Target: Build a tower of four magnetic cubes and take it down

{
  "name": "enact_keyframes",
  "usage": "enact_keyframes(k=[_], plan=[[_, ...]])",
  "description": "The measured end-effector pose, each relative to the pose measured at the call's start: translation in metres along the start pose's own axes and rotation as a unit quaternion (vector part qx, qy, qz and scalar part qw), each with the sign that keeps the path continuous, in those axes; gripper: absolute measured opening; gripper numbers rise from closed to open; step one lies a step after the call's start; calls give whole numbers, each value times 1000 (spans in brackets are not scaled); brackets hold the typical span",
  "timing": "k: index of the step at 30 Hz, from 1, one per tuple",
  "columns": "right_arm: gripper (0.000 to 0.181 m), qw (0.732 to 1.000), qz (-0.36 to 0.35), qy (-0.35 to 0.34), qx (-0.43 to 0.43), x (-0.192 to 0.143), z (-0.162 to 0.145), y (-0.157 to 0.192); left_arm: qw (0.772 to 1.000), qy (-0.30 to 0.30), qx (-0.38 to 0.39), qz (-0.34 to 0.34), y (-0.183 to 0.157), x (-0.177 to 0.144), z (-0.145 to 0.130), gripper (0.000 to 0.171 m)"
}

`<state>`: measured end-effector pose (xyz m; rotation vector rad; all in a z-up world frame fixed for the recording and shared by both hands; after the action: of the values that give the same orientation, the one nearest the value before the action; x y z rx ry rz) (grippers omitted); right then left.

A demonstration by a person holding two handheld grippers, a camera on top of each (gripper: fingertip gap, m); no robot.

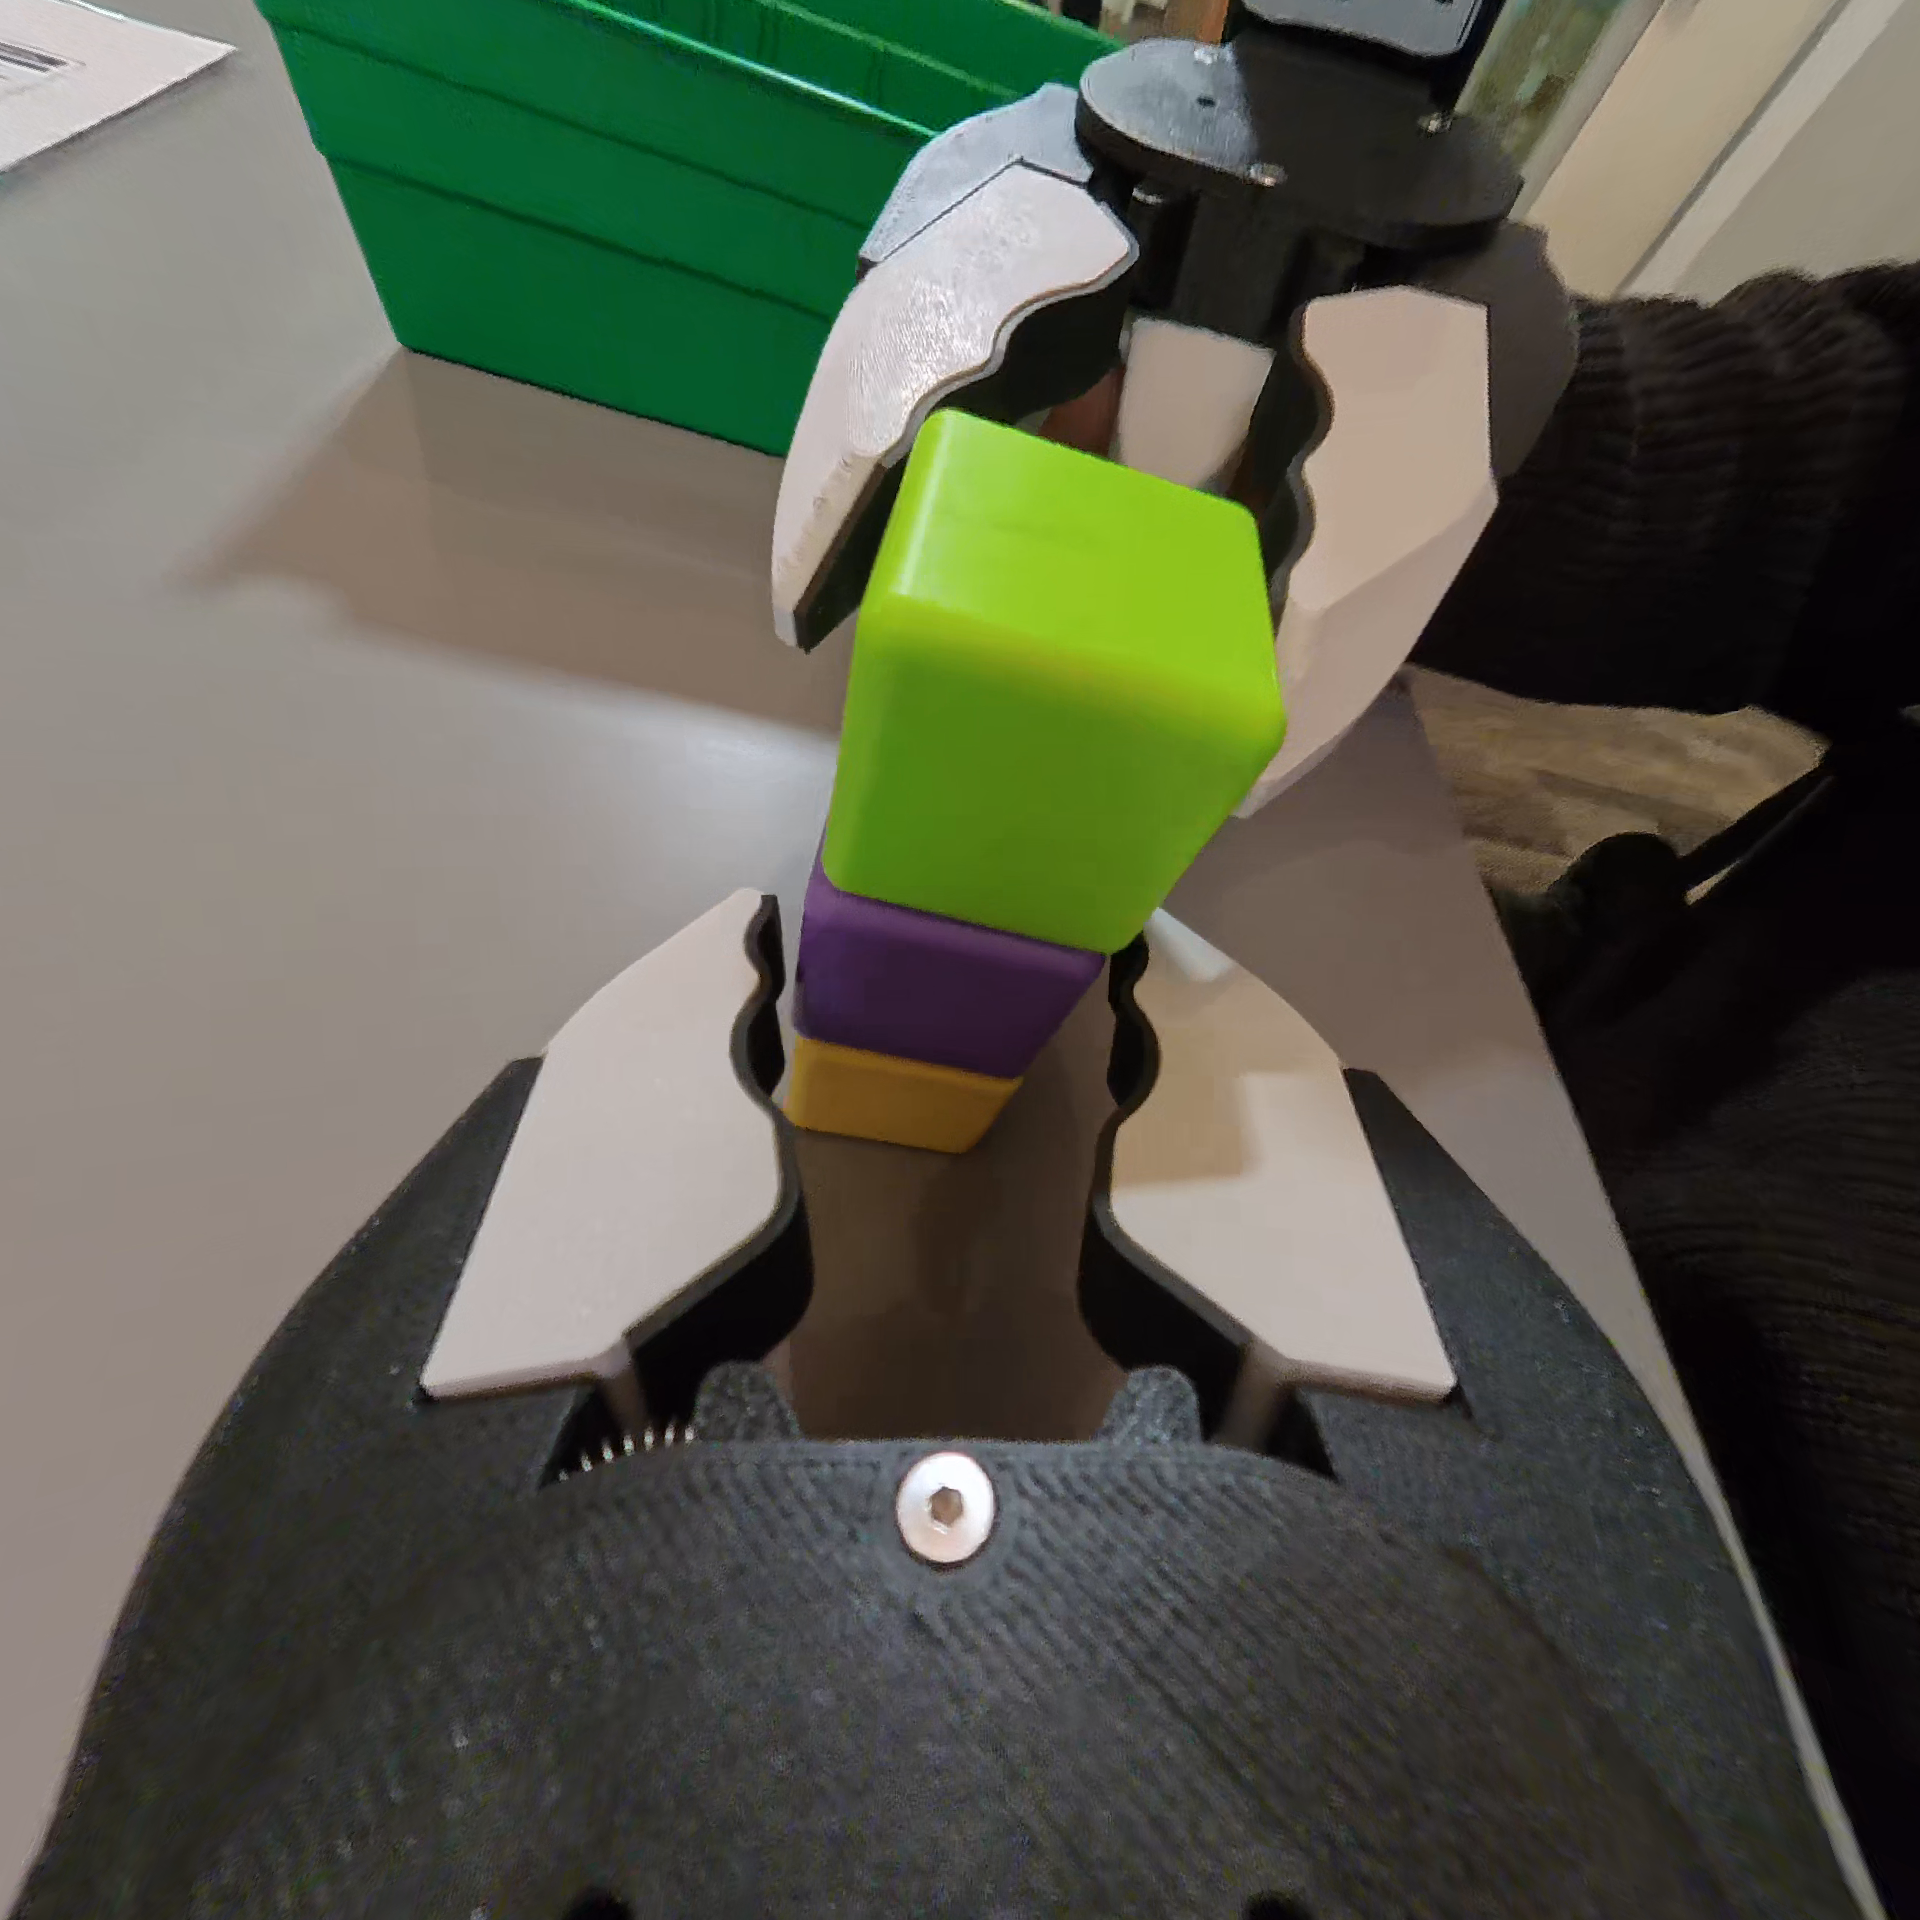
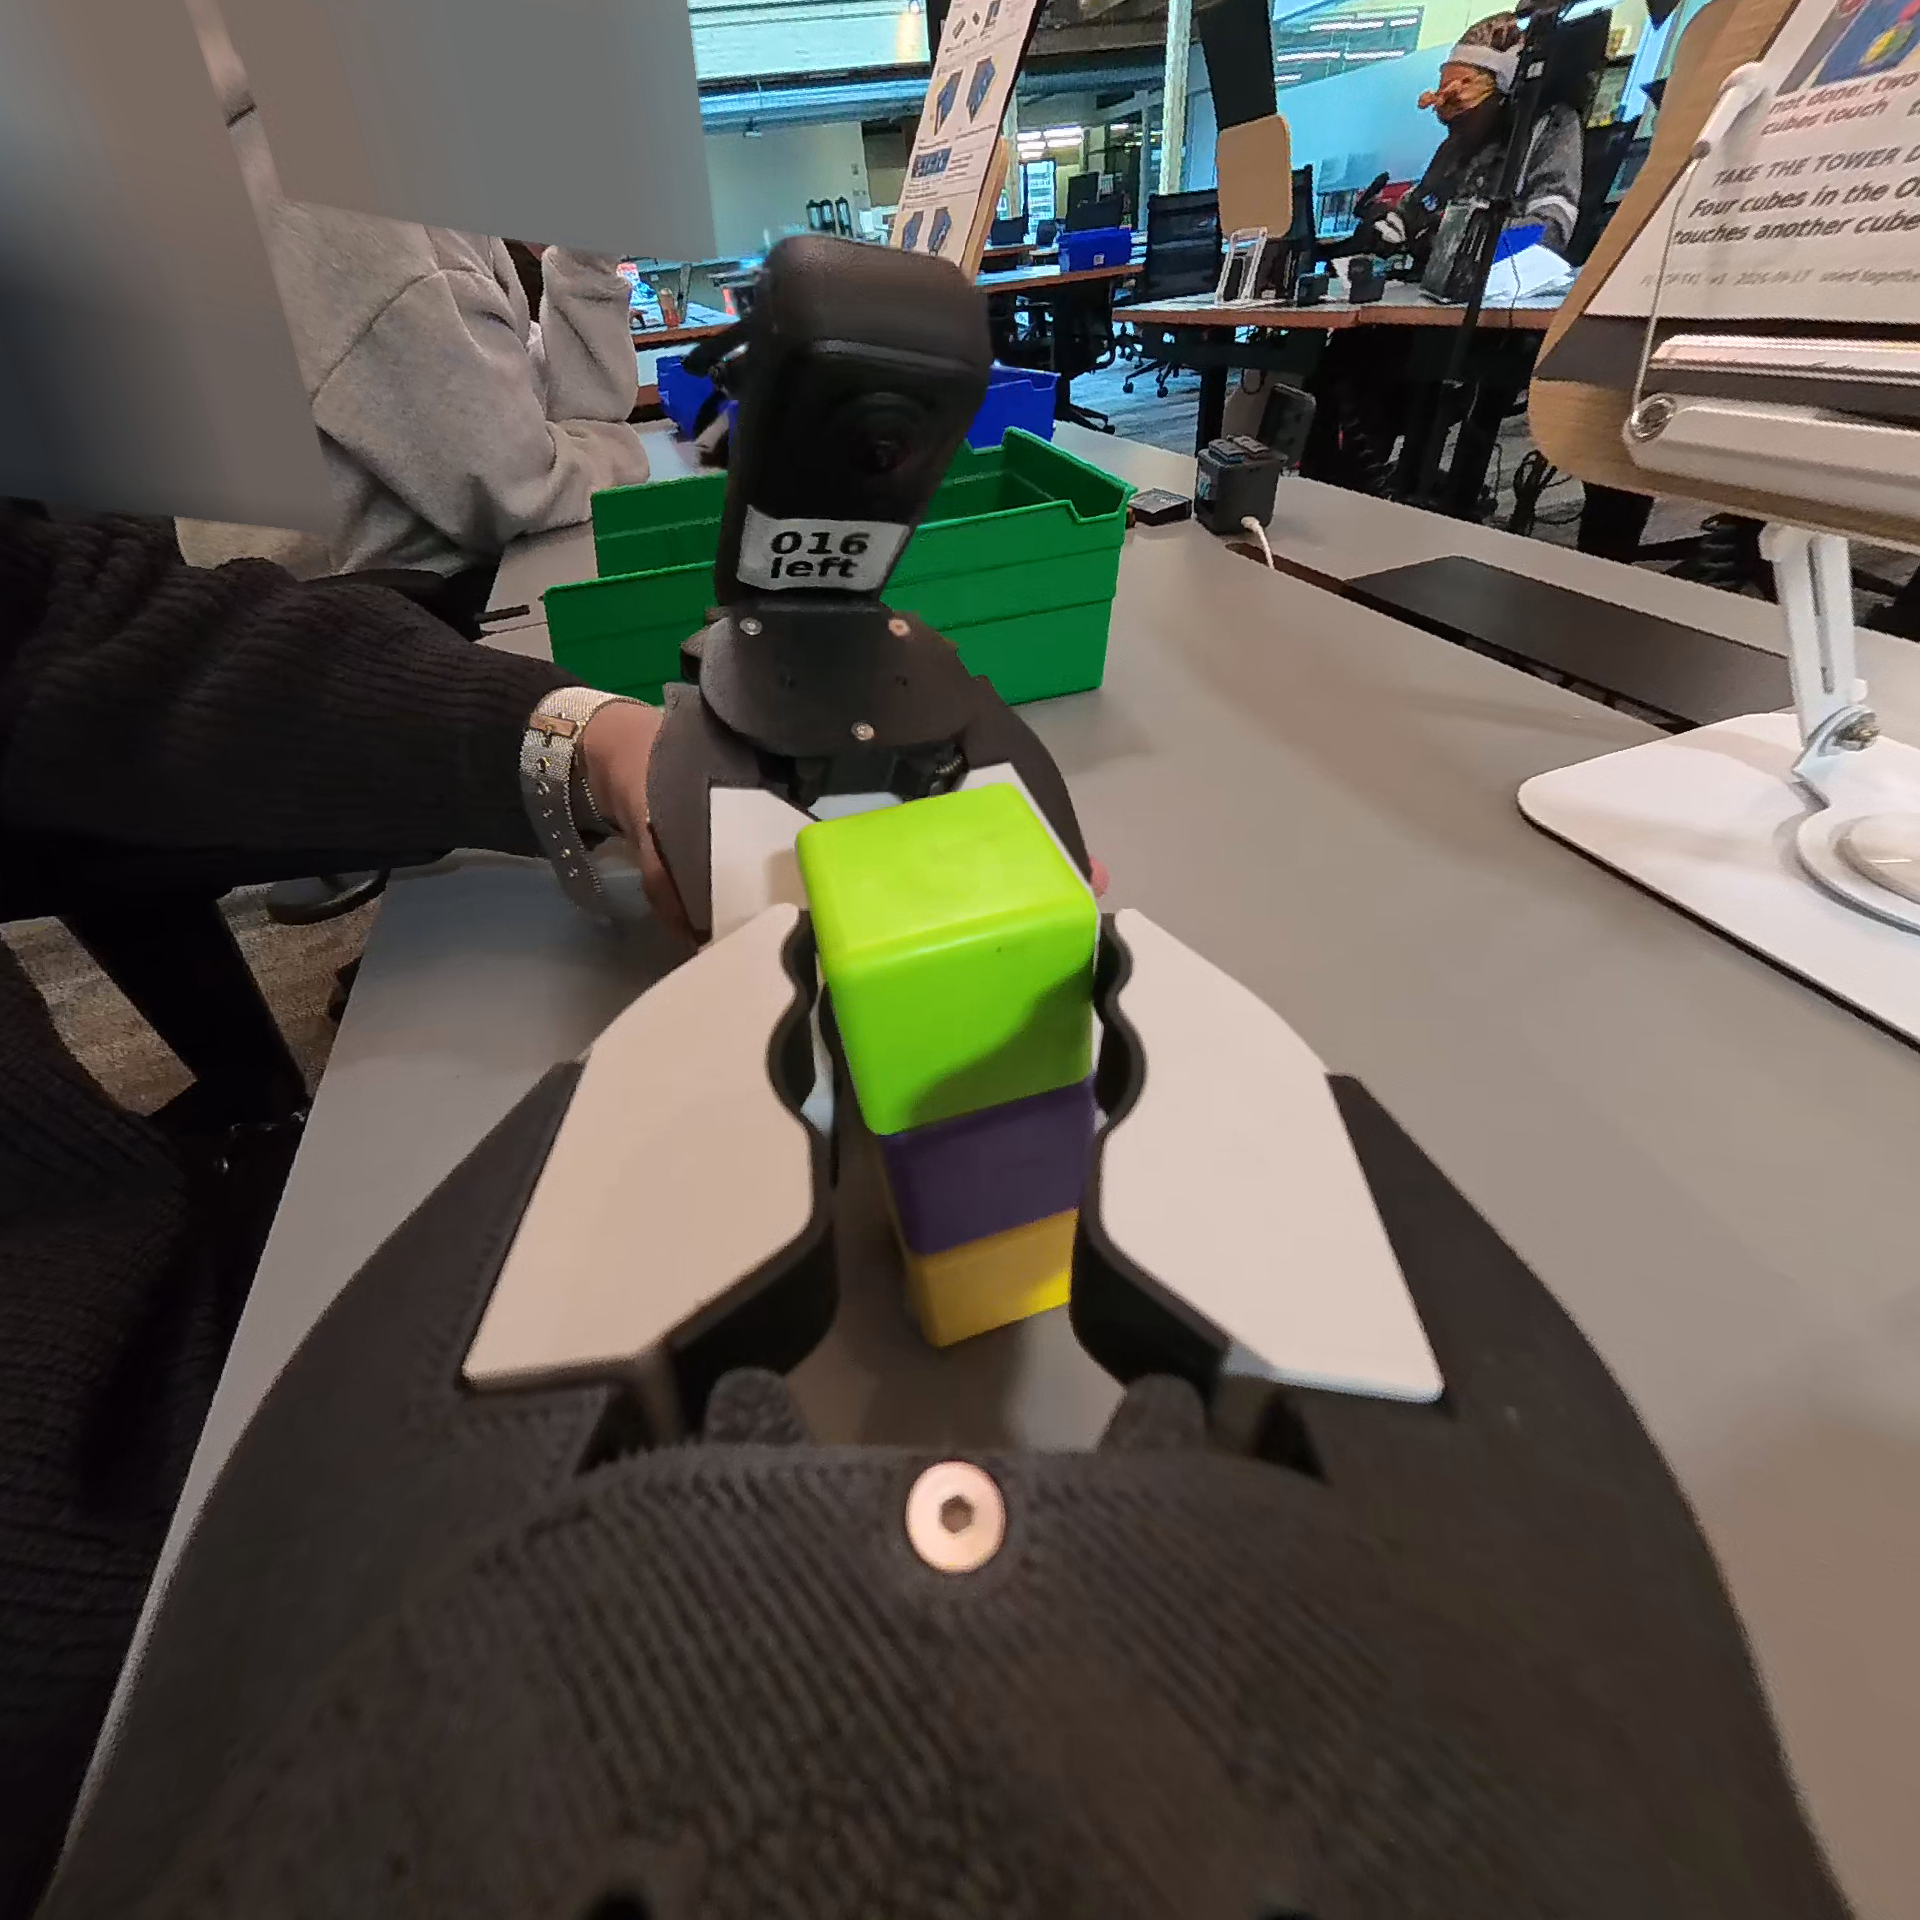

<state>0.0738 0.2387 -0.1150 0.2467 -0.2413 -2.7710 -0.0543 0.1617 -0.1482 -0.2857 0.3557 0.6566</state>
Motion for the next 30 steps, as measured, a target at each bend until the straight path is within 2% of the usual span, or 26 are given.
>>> enact_keyframes(k=[5, 14, 17, 20, 22, 25, 30], plan=[[53, 1000, 3, -1, 2, 0, 0, 0, 999, 9, 31, 18, -1, -1, 0, 53], [52, 1000, 2, -6, -8, -1, -1, 0, 998, 18, 57, 23, -2, 1, 0, 51], [51, 999, -13, -5, -40, -2, 1, 1, 998, 20, 61, 25, -1, 1, 1, 51], [50, 992, -66, -1, -109, -3, 6, 5, 998, 22, 58, 31, 1, 0, 1, 50], [51, 987, -89, -9, -134, -5, 16, 8, 998, 17, 53, 25, 2, -1, 0, 50], [50, 987, -103, -51, -113, -22, 46, 7, 997, 22, 67, 29, -1, 0, 0, 50], [51, 970, -192, -58, -140, -81, 95, -9, 997, 23, 70, 36, -3, 2, 1, 50]])
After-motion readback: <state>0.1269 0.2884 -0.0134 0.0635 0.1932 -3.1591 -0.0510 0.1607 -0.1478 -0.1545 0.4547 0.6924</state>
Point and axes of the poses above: each gripper's, where its closed fingertips meet, x out along the fingers, z out of its top, y = z × x across the jaws, the point moved 9 cm from there along -x, back along the fingers, and after that the axes turned 6 degrees about x, right-handed, at the moved point
